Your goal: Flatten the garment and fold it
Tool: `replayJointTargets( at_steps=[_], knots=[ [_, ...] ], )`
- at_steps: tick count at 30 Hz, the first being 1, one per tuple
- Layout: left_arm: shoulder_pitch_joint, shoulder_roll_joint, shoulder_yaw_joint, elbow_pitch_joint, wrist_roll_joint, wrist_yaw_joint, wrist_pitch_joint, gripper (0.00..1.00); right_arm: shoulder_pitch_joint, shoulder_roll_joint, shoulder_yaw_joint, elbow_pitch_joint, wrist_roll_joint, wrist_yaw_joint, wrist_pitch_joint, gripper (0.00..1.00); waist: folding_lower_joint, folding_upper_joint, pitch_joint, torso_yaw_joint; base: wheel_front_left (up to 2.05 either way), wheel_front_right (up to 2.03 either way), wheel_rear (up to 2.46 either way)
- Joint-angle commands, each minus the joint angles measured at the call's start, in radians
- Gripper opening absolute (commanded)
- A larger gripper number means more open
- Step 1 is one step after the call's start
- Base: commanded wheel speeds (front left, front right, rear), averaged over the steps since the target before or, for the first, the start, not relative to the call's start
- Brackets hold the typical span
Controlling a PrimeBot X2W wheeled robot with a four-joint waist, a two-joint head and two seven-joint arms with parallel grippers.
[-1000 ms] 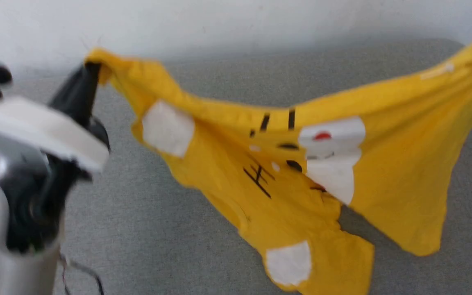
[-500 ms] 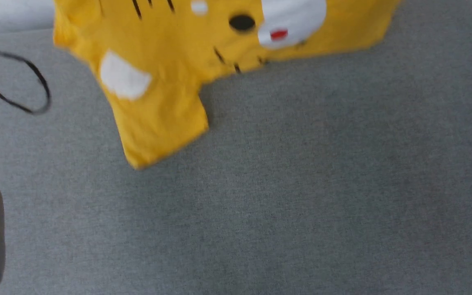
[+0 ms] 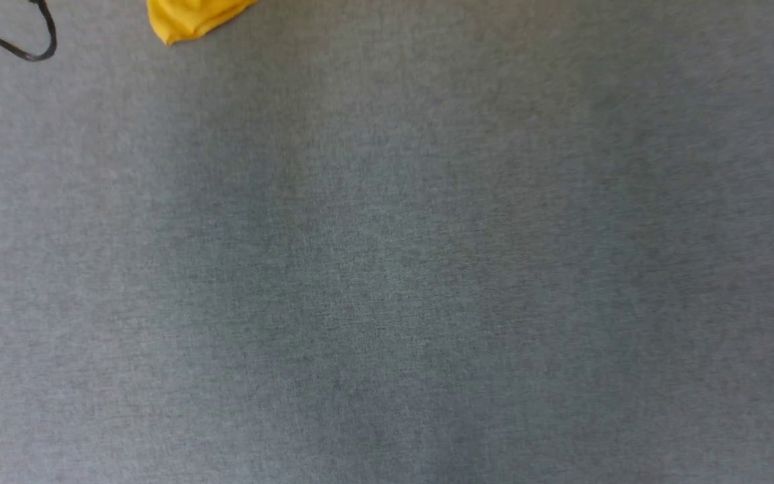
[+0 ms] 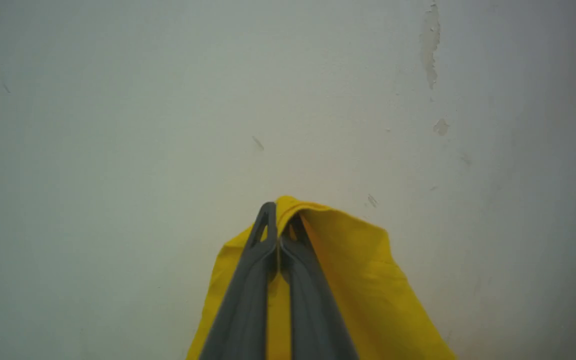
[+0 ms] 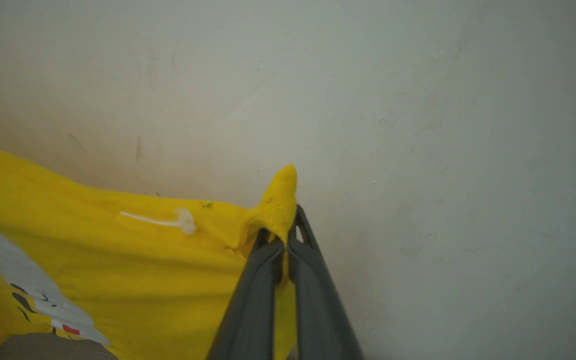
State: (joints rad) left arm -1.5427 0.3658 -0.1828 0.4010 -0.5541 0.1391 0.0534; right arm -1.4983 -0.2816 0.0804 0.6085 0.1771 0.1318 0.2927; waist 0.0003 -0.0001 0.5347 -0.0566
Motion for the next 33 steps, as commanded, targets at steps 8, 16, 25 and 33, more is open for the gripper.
replayJointTargets(
  at_steps=[8, 16, 25, 33],
  knots=[
    [0.091, 0.001, 0.006, 0.045, -0.028, -0.066, -0.085, 0.00, 0.044, -0.041, 0.082, 0.016, 0.088, -0.001, -0.083, 0.00, -0.0003, 0.0001, 0.140, 0.043, 0.00, 0.00, 0.00],
    [0.331, 0.041, 0.000, -0.143, -0.052, -0.087, -0.078, 0.00, 0.245, -0.160, 0.166, -0.193, 0.274, -0.001, -0.097, 0.00, -0.0003, 0.0001, 0.113, 0.061, 0.00, 0.00, 0.00],
    [0.839, 0.078, 0.034, -0.551, -0.071, 0.067, 0.002, 0.00, 0.692, -0.231, 0.008, -0.519, 0.370, -0.001, -0.068, 0.00, -0.0003, 0.0001, 0.015, 0.066, 0.00, 0.00, 0.00],
    [1.253, 0.048, 0.054, -0.736, -0.090, 0.183, 0.005, 0.00, 1.079, -0.122, -0.156, -0.728, 0.331, -0.001, -0.025, 0.00, -0.0003, 0.0001, -0.075, 0.061, 0.00, 0.00, 0.00]
  ],
)
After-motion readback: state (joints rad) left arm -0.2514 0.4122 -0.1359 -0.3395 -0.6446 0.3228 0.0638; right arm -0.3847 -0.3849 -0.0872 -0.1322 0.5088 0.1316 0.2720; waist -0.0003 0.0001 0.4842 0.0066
